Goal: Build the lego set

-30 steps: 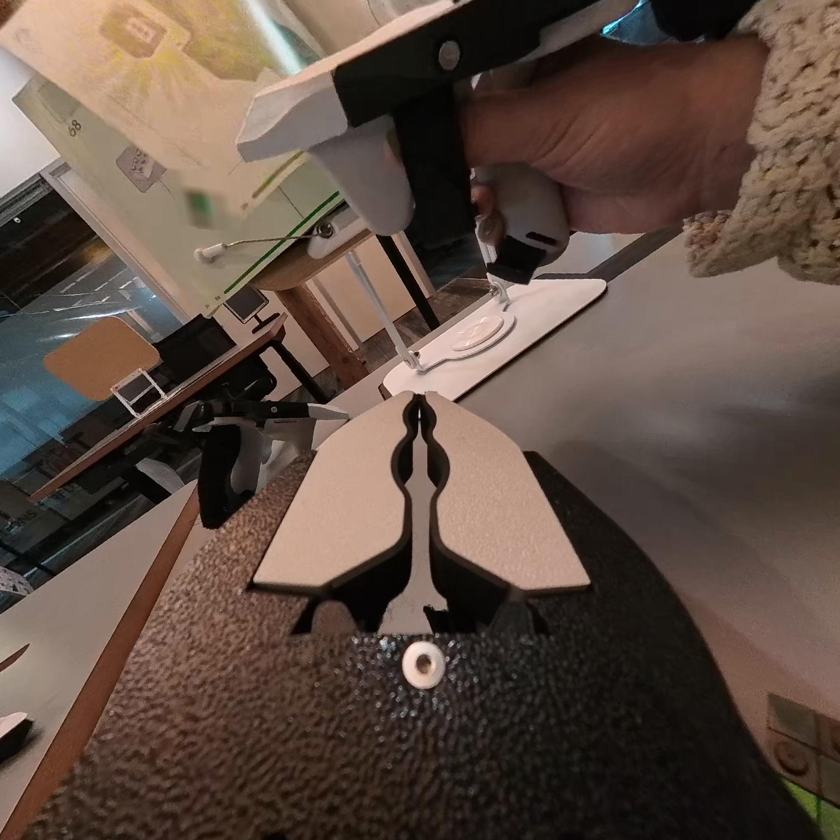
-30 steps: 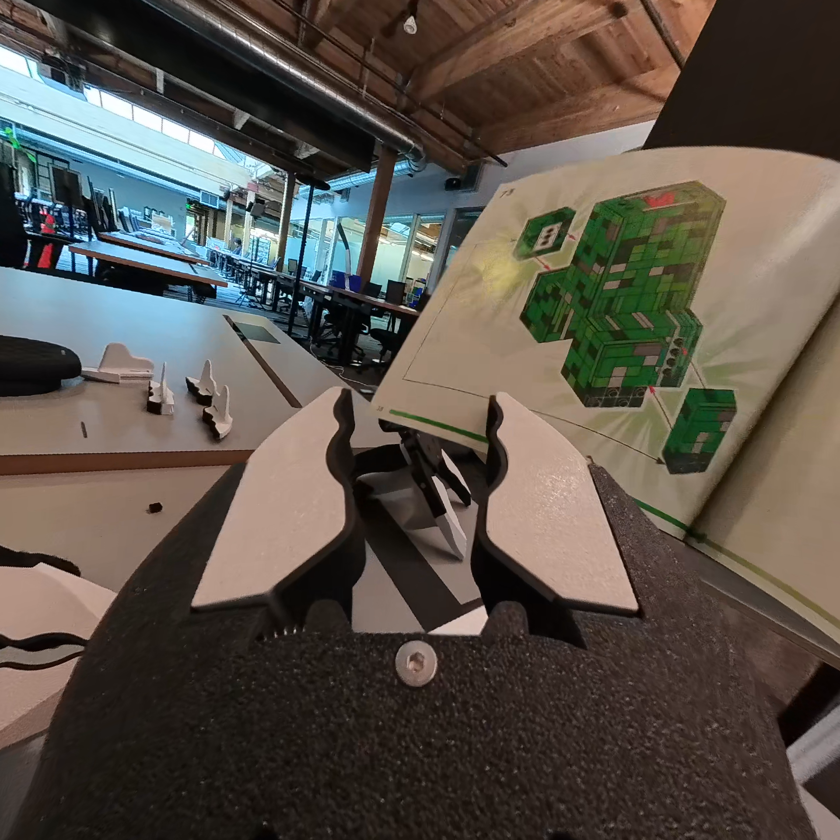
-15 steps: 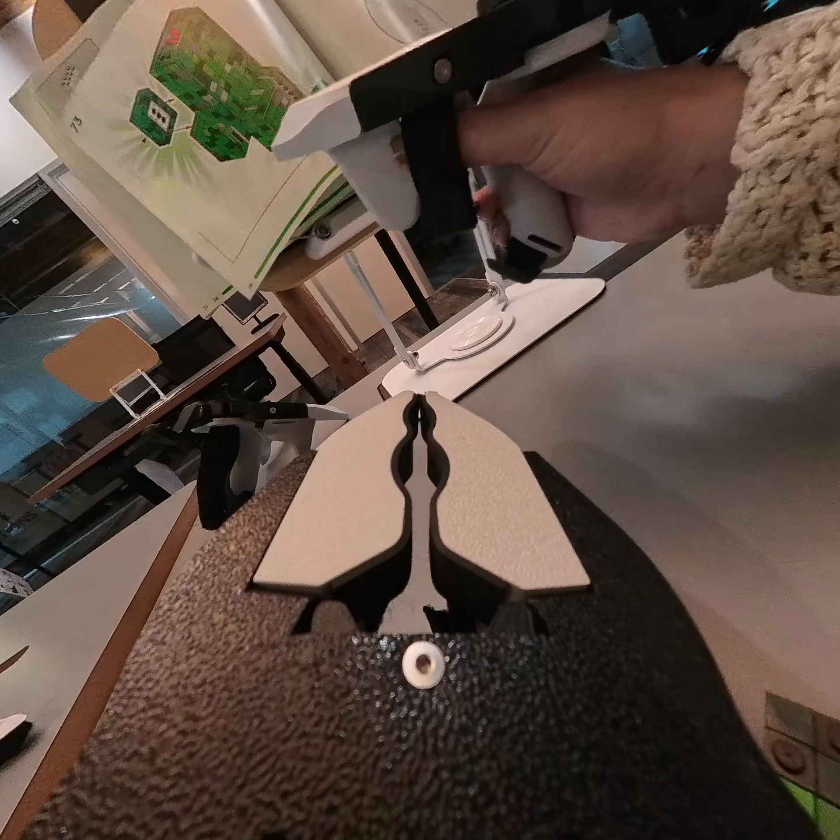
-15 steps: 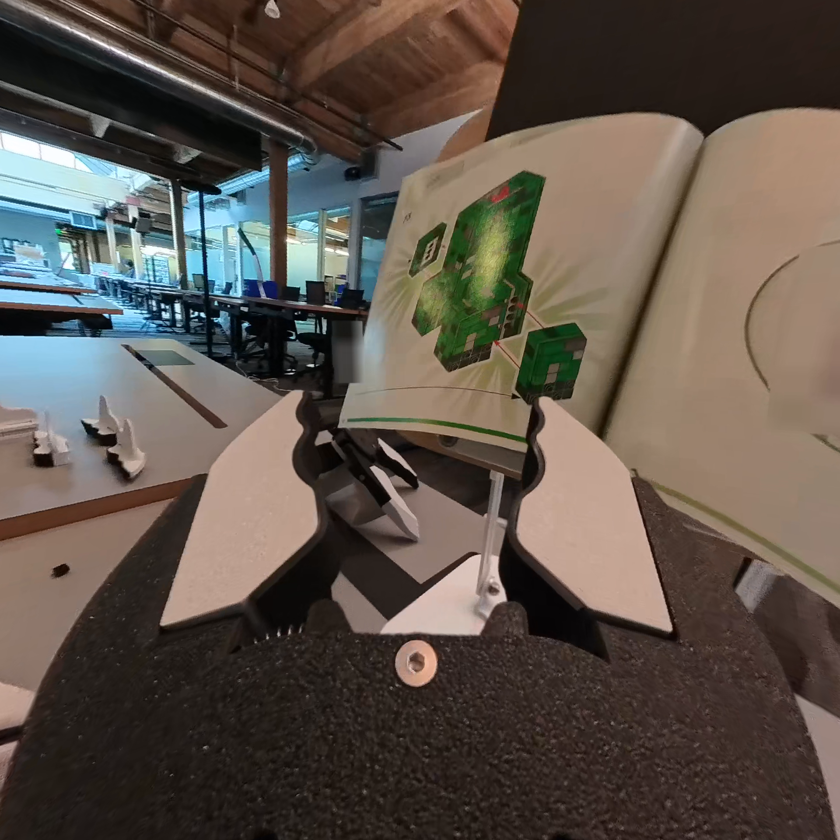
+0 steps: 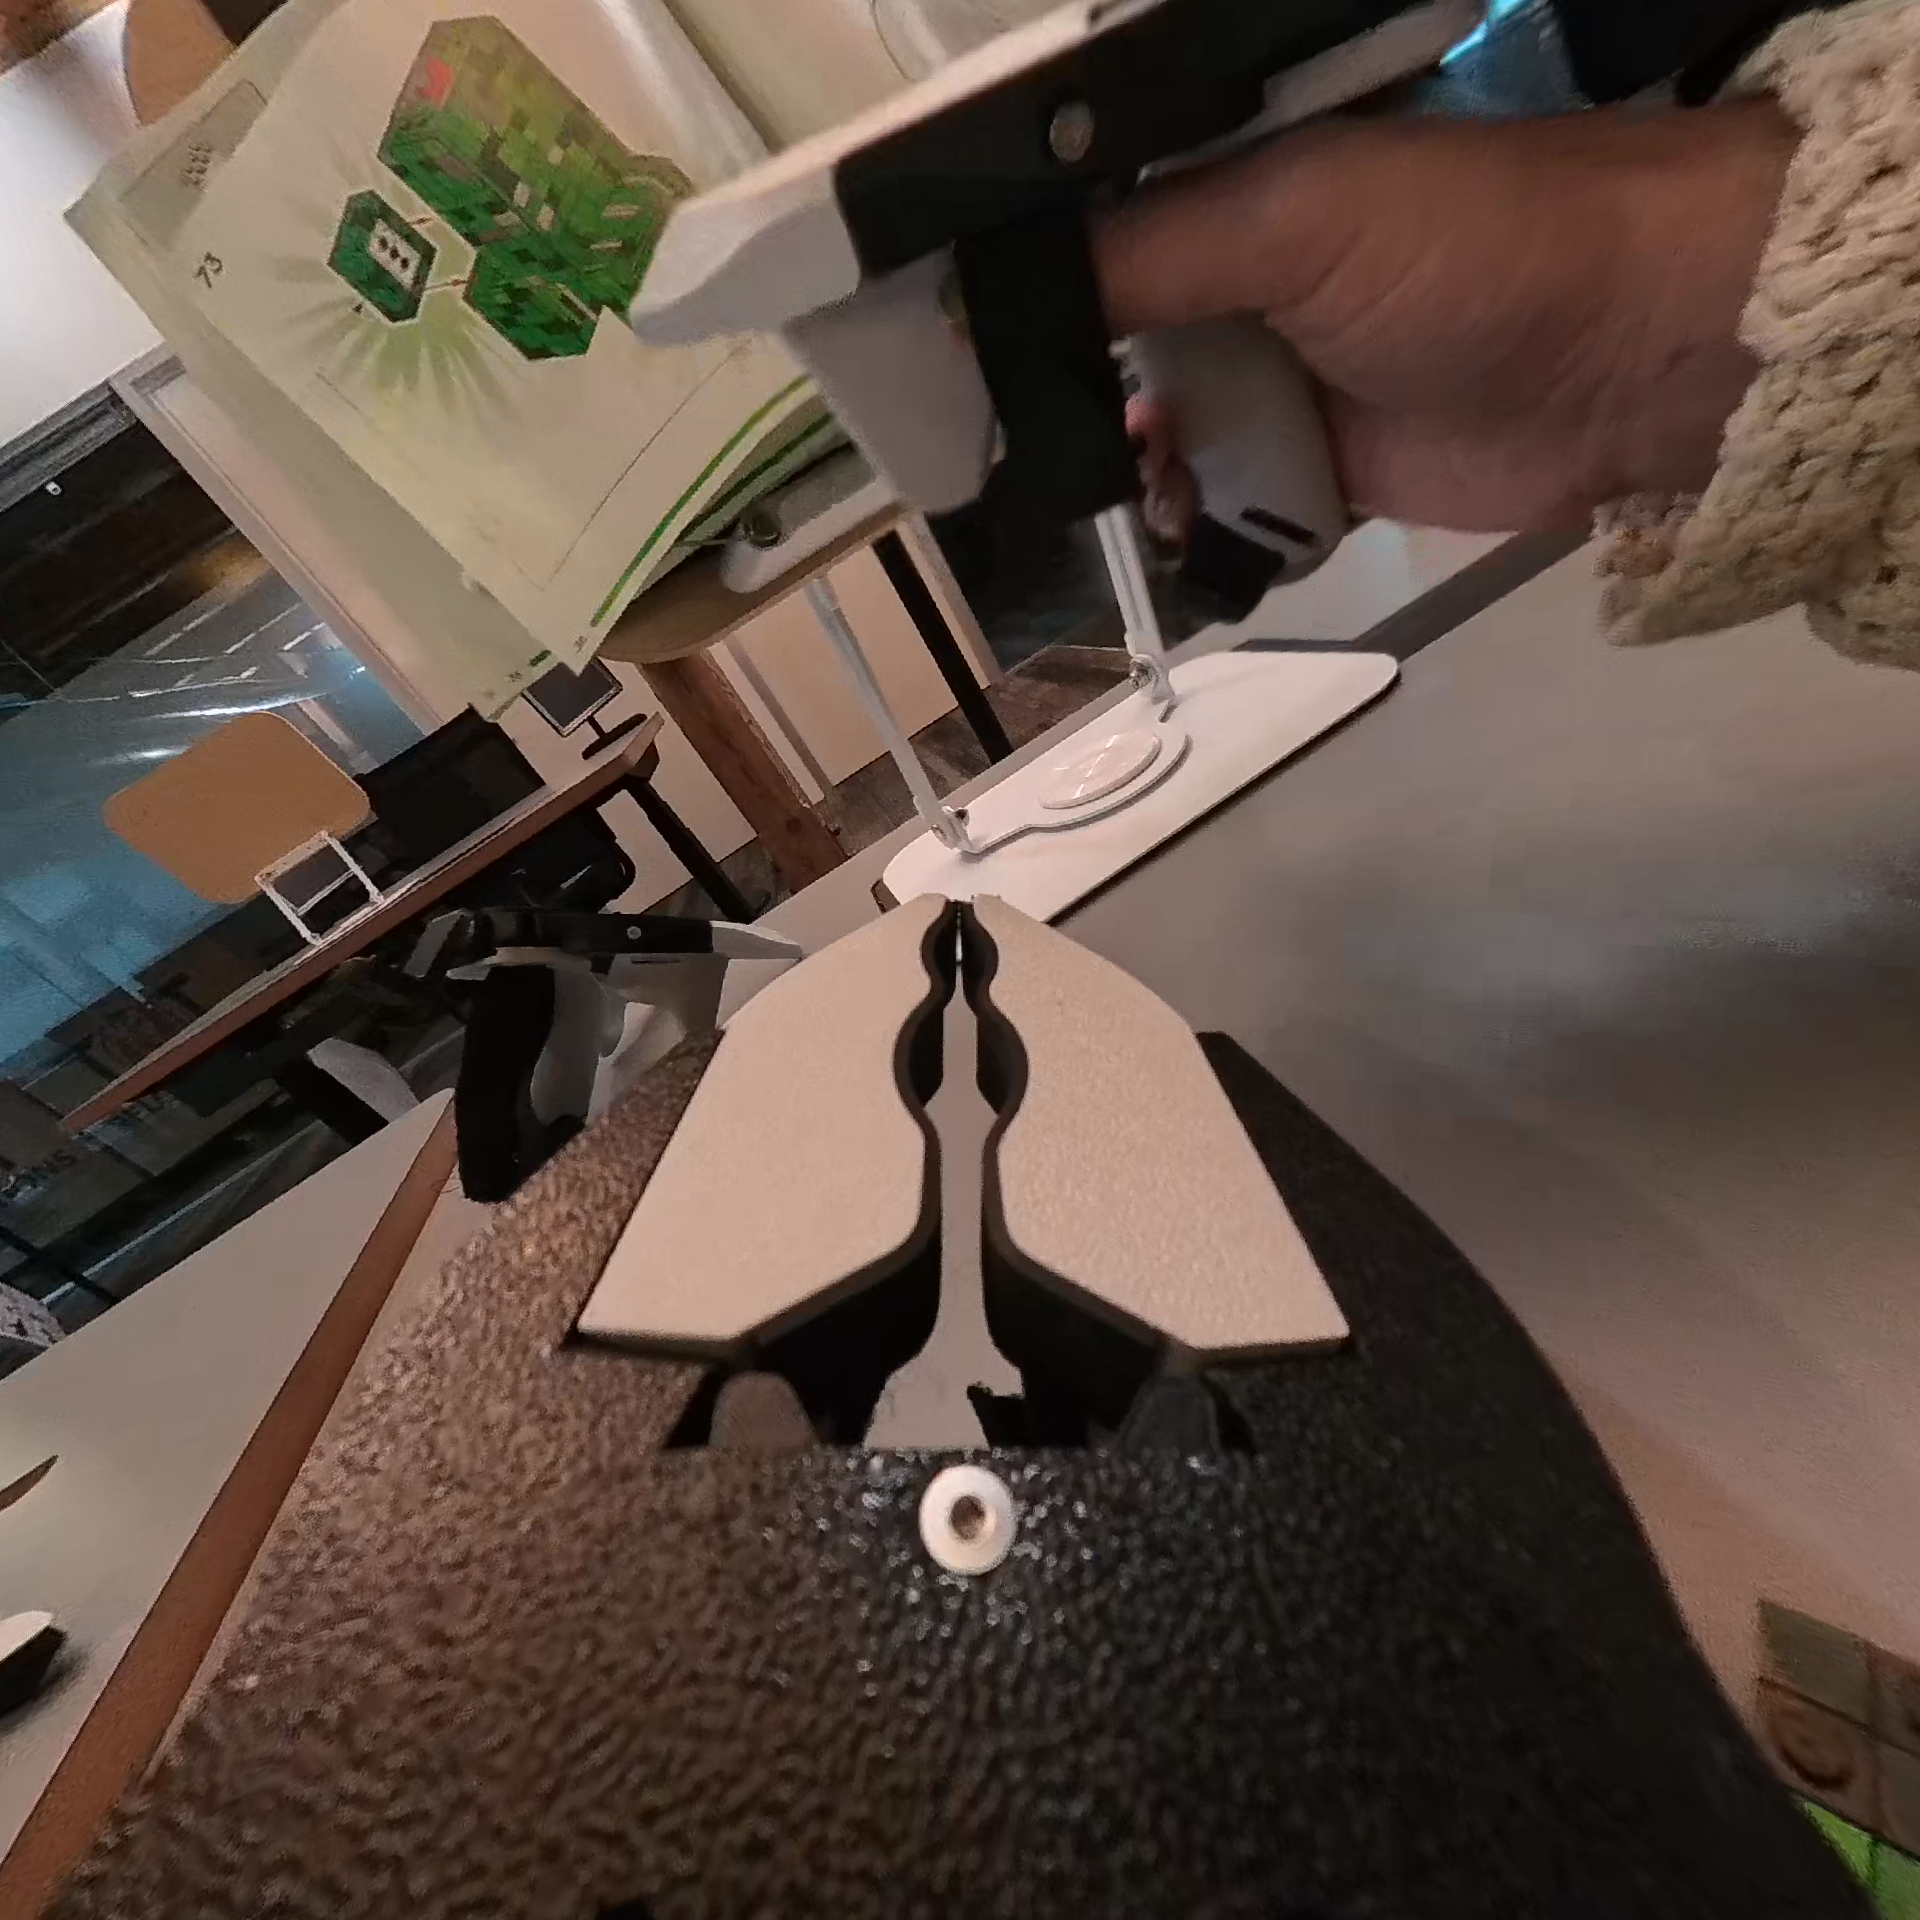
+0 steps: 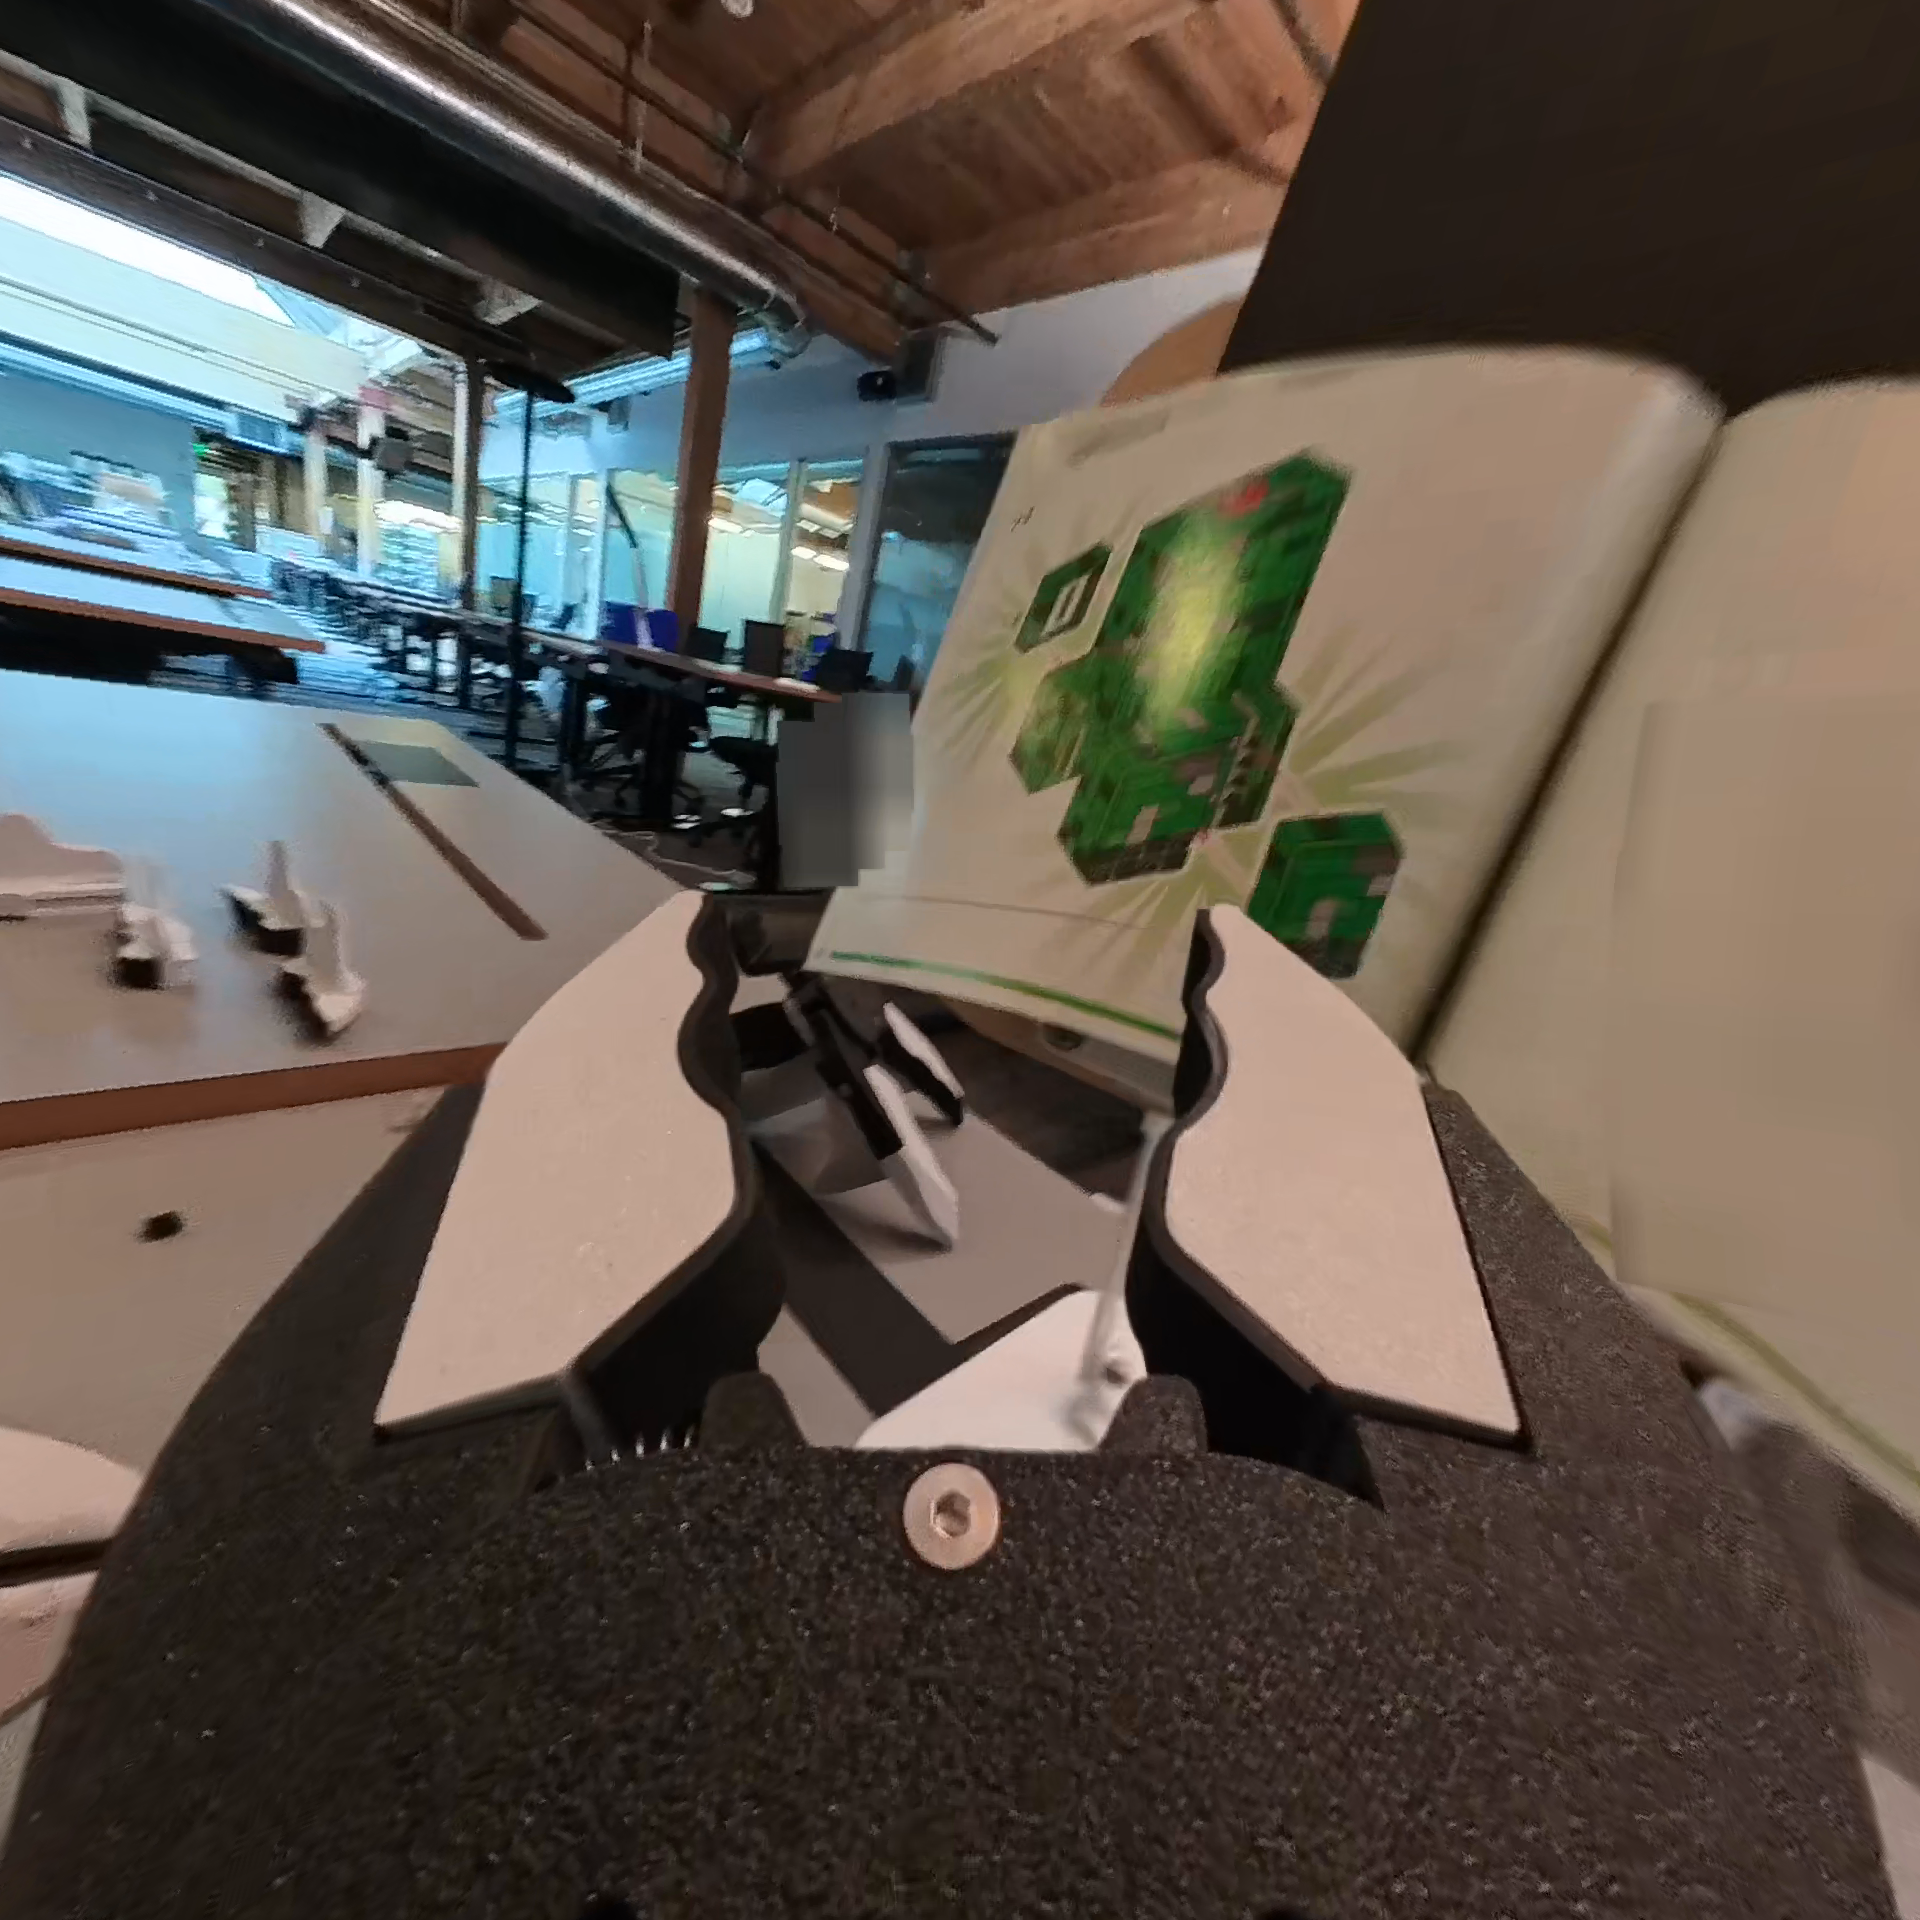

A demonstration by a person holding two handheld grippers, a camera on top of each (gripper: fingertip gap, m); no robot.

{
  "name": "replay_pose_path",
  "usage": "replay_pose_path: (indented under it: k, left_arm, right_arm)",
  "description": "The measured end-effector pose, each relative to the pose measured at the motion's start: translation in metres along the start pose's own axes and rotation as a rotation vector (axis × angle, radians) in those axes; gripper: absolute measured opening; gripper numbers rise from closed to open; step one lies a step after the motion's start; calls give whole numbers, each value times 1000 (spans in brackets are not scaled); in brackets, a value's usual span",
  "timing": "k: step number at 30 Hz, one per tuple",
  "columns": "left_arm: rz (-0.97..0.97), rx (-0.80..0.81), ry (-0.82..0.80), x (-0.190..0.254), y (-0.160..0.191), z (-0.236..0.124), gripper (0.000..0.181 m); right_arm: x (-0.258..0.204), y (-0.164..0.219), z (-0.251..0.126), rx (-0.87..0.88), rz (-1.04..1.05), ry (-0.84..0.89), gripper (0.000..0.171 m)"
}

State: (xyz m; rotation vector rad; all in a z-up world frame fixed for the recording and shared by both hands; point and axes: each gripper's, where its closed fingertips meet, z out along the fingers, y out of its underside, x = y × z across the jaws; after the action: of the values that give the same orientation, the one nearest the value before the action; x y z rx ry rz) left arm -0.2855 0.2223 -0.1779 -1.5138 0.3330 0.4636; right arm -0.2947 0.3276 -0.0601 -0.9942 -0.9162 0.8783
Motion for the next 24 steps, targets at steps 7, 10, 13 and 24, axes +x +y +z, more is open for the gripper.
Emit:
replay_pose_path:
  k: [7,10,13,24]
  left_arm:
    - [-77,56,-5,-7,-7,-5,6]
    - [-86,57,-21,-11,-6,-7,7]
    - [-88,65,-31,-14,-7,-10,8]
    - [-115,92,-63,-22,-11,-26,12]
  right_arm:
    - [5,-102,-56,146,-122,128,73]
    - [-20,-124,-98,154,-124,127,71]
    - [-59,-117,-146,65,-219,77,70]
    - [-29,-89,-408,-73,-372,666,42]
